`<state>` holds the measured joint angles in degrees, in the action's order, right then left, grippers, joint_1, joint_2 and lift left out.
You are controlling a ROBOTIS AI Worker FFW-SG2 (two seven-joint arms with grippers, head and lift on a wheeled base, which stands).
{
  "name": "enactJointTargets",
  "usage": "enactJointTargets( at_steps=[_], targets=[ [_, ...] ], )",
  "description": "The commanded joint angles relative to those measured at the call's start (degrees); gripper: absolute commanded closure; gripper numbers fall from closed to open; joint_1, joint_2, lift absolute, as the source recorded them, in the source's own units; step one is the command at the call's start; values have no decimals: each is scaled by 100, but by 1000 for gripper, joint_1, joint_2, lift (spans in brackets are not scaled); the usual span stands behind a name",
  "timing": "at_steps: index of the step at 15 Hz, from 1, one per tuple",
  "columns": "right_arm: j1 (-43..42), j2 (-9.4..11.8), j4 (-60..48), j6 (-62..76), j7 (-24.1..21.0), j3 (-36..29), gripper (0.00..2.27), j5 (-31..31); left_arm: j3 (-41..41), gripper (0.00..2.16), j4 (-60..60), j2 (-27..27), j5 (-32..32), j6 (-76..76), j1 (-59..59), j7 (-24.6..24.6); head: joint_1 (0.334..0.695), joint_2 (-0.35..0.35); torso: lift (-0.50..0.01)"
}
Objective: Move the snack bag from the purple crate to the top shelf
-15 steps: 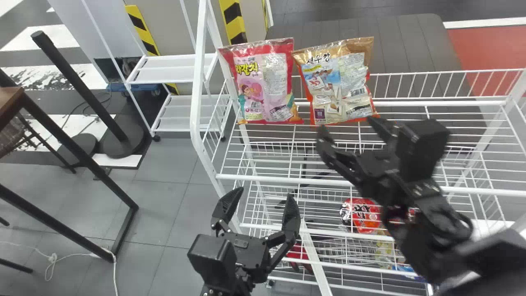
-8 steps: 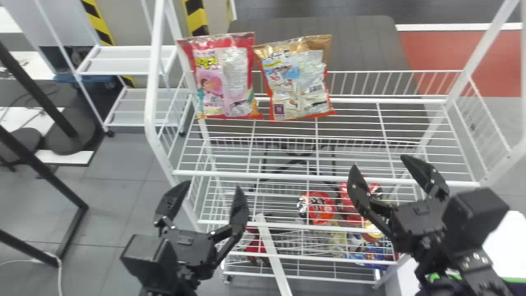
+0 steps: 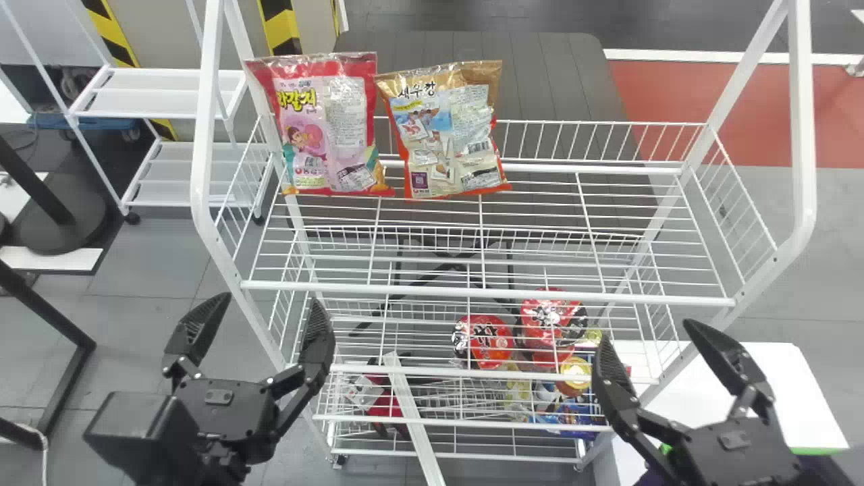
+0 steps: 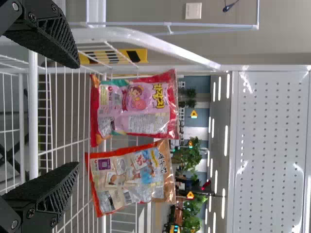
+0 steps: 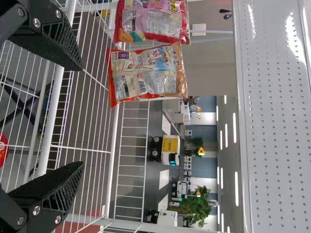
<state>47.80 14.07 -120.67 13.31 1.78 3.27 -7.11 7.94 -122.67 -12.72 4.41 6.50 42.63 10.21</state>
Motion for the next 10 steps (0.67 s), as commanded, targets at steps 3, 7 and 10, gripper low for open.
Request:
enactJointTargets(
  at_steps=[3,7,10],
  targets=[
    [283,43,-326,-149,6,-151,140,-115,-3,107,-90,24,-98,-31,105,17,695,-9,0],
    [327,34,-598,-360,-3,-81,140,-115,32,107,-161,42,-168,-14,175,43,695,-11,0],
    [379,43,-703,-536,-3,-90,140,-132,85,107,-205,33,-221,-14,210,69,695,-5,0]
  ],
)
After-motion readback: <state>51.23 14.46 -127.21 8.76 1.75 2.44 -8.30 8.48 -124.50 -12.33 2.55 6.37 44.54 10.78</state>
